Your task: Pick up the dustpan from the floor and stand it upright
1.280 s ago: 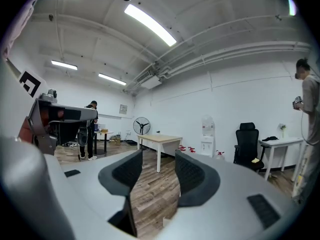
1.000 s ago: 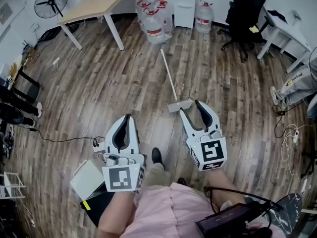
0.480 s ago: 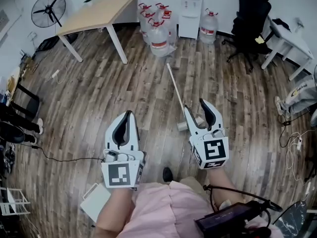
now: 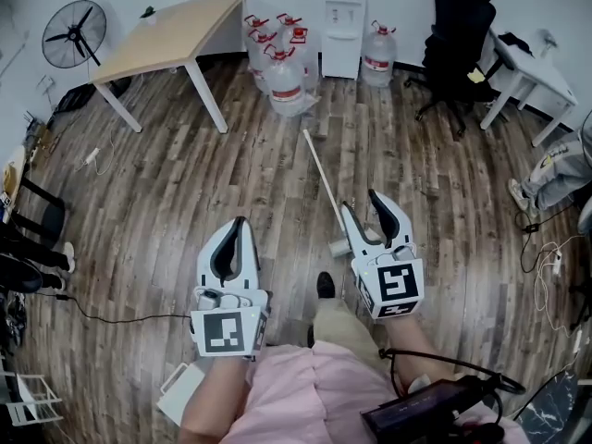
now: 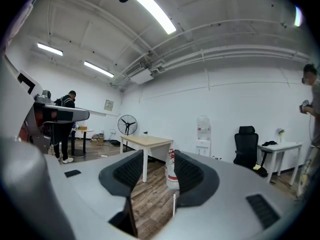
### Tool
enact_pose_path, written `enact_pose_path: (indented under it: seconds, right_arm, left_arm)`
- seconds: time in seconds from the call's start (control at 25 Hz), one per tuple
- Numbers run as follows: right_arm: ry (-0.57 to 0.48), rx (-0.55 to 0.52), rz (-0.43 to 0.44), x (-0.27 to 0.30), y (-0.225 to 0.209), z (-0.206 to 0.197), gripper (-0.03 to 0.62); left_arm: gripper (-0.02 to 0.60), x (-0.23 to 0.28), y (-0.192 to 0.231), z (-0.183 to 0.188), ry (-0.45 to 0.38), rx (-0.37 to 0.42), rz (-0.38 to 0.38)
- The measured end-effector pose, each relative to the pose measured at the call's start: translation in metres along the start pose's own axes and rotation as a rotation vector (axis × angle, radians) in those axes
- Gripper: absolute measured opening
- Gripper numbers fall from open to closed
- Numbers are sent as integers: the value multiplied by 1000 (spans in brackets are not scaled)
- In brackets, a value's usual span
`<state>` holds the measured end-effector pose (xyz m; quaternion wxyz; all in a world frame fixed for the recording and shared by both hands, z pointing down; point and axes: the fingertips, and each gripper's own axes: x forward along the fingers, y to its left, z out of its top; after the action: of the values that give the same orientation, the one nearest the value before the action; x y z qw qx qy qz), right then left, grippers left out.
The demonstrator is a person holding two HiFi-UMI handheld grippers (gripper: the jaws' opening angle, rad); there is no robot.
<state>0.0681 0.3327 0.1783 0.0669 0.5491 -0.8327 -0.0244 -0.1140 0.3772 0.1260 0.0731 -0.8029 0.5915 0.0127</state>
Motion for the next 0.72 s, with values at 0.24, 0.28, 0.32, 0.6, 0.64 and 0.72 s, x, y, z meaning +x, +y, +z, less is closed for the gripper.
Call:
enact_pose_path:
  seconds: [0.24,0.28,0.32,0.6,0.64,0.72]
  right_arm:
    - [35,6,-12,41,-11,-19,193]
    - [39,4,-14,50,-15,-22,193]
    - [42,3,-15,59,-18,-24,194]
    - [89,16,-13,140,-56,-34,194]
    - [96,16,-11,154,-62,-34,193]
    - [106,13,-7,182,-73,-34,194]
  left_arm:
    - [14,39,14,-26,44,-8,-21]
    - [14,48,15,-31,47,-9,-31]
    - [14,57,17,-35,51,-9,-39]
    - [14,139,37,-54,81,-25,-76]
    - [14,152,41,-56,82,-26,-82]
    - [14,179,50,-58,85,-23,-89]
